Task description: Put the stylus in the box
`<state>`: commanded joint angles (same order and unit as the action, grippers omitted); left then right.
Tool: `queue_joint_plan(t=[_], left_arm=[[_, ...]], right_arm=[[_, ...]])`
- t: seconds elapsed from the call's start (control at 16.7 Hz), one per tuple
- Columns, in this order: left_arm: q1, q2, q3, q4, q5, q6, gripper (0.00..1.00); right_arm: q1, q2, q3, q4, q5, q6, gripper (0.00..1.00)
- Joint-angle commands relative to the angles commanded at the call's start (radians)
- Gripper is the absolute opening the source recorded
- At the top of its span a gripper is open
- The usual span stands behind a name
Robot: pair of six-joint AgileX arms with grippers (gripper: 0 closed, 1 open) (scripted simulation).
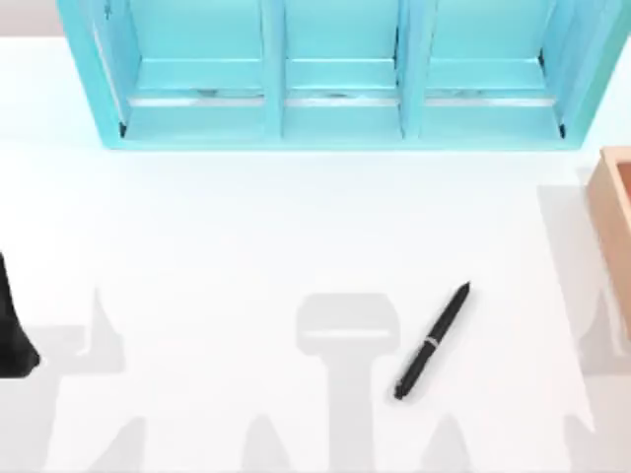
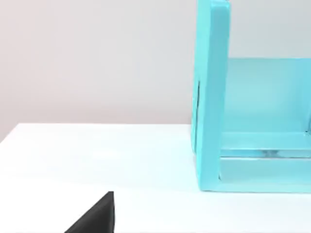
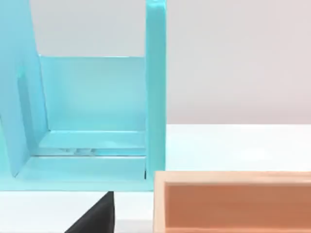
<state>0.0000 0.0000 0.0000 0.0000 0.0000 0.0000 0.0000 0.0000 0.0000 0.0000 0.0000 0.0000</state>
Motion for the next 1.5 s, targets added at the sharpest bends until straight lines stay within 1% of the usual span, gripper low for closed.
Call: queue_joint_plan(t=[0.12, 0.24, 0.36, 0.54, 0.78, 1.08, 1.32, 1.5], left_arm=[[0.0, 0.0, 0.0, 0.0, 0.0, 0.0, 1.0], [0.0, 0.0, 0.0, 0.0, 0.0, 0.0, 1.0], [0.0, 0.0, 0.0, 0.0, 0.0, 0.0, 1.0], [0.0, 0.0, 0.0, 0.0, 0.0, 0.0, 1.0], [0.0, 0.0, 0.0, 0.0, 0.0, 0.0, 1.0], [0.0, 0.0, 0.0, 0.0, 0.0, 0.0, 1.0], [0.0, 0.0, 0.0, 0.0, 0.0, 0.0, 1.0], [0.0, 0.0, 0.0, 0.0, 0.0, 0.0, 1.0]], right_arm=[[0.0, 0.0, 0.0, 0.0, 0.0, 0.0, 1.0], [0.025, 0.031, 0.03, -0.024, 0.0, 0.029, 1.0], [0.078, 0.104, 0.103, -0.077, 0.001, 0.095, 1.0], [0.188, 0.293, 0.277, -0.202, 0.009, 0.246, 1.0], [0.351, 0.668, 0.588, -0.427, 0.025, 0.495, 1.0], [0.52, 1.238, 1.008, -0.744, 0.041, 0.802, 1.0], [0.598, 1.651, 1.312, -0.98, 0.046, 1.003, 1.0], [0.622, 1.883, 1.498, -1.121, 0.045, 1.113, 1.0]])
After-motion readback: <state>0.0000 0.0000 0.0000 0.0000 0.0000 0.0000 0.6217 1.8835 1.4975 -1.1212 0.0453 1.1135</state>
